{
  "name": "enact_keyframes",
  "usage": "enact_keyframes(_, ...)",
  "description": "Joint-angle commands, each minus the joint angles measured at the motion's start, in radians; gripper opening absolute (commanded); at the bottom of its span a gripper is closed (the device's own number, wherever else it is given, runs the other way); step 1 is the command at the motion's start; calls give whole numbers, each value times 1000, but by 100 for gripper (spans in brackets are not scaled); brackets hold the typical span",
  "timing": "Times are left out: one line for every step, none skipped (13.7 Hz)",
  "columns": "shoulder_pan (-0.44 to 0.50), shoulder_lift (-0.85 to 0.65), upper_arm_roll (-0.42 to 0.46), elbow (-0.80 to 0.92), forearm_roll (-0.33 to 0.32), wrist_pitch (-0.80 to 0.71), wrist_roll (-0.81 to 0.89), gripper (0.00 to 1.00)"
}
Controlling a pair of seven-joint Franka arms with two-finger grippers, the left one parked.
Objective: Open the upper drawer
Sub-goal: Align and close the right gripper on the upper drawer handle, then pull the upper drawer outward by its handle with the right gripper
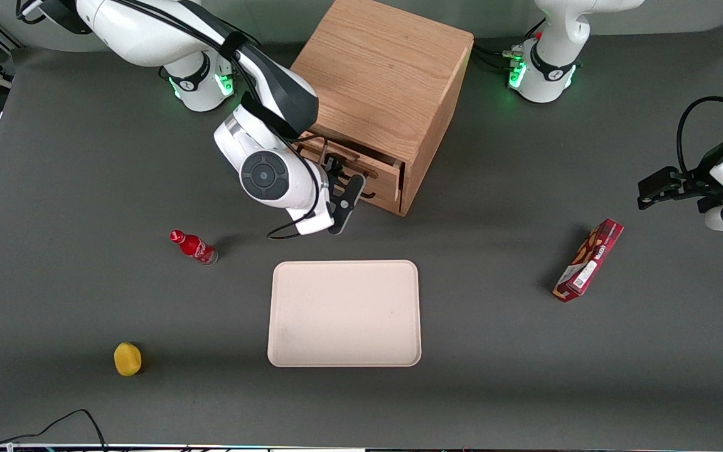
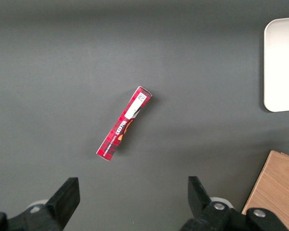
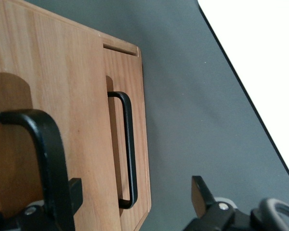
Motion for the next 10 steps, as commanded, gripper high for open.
enact_keyframes(-1, 33, -4, 31, -34, 9, -3, 100)
enact_keyframes(-1, 33, -4, 37, -34, 9, -3, 100)
enact_keyframes(-1, 39, -6, 41, -36, 9, -10, 100)
enact_keyframes(-1, 45, -16, 47, -34, 9, -21, 100)
enact_keyframes(1, 45, -32, 54, -34, 9, -24, 100)
enact_keyframes(-1, 48, -35, 56, -34, 9, -32, 100)
enact_keyframes(-1, 51, -36, 59, -34, 9, -45, 100)
enact_keyframes(-1, 54, -46, 68, -34, 9, -48, 100)
enact_keyframes(1, 56, -56, 71, -34, 9, -52, 100)
enact_keyframes(-1, 59, -62, 71, -36, 9, -53, 100)
